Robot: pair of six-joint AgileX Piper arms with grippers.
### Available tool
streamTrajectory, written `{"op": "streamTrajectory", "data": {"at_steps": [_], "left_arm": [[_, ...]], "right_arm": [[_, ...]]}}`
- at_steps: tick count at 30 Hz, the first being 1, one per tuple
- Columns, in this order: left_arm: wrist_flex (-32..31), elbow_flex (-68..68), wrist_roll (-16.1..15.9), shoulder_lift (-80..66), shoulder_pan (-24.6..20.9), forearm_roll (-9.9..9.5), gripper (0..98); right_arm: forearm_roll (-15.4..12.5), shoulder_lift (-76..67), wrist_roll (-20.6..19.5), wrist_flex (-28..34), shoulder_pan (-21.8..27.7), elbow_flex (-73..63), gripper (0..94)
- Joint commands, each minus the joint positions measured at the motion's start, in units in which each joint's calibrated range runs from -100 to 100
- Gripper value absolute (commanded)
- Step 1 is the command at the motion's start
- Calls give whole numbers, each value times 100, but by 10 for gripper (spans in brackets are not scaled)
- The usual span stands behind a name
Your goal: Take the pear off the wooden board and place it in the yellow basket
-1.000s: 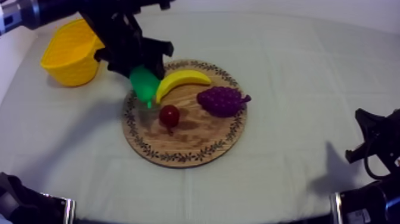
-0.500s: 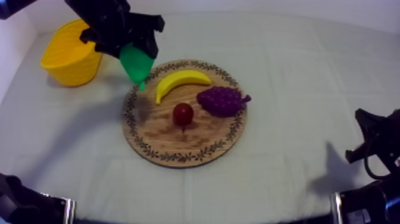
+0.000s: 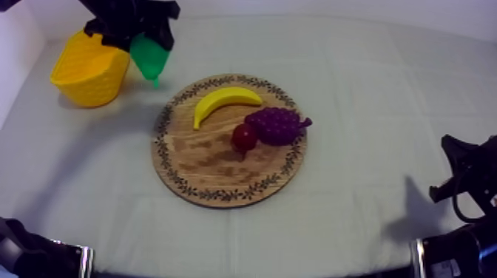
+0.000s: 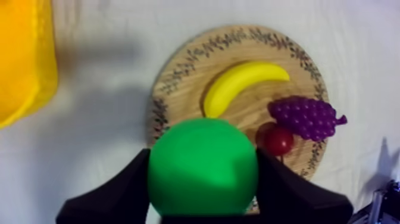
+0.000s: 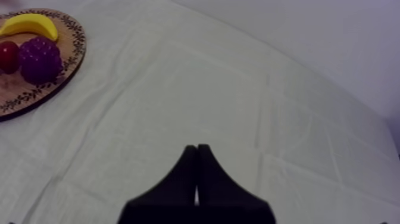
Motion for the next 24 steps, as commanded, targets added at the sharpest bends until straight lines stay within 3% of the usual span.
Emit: {"op": "streamTrajectory", "data": {"at_steps": [1,12,24], "left_arm": [[-8,-130,-94,49,-206,-10,449],[-4,-683,-497,343,-1165,-61,445],[144,-1520,-697,745,-1952,-140,461]], "right_arm": [[1,-3,0,0,-1,-2,2],[1,-3,0,0,-1,-2,2],[1,-3,0,0,-1,-2,2]]}}
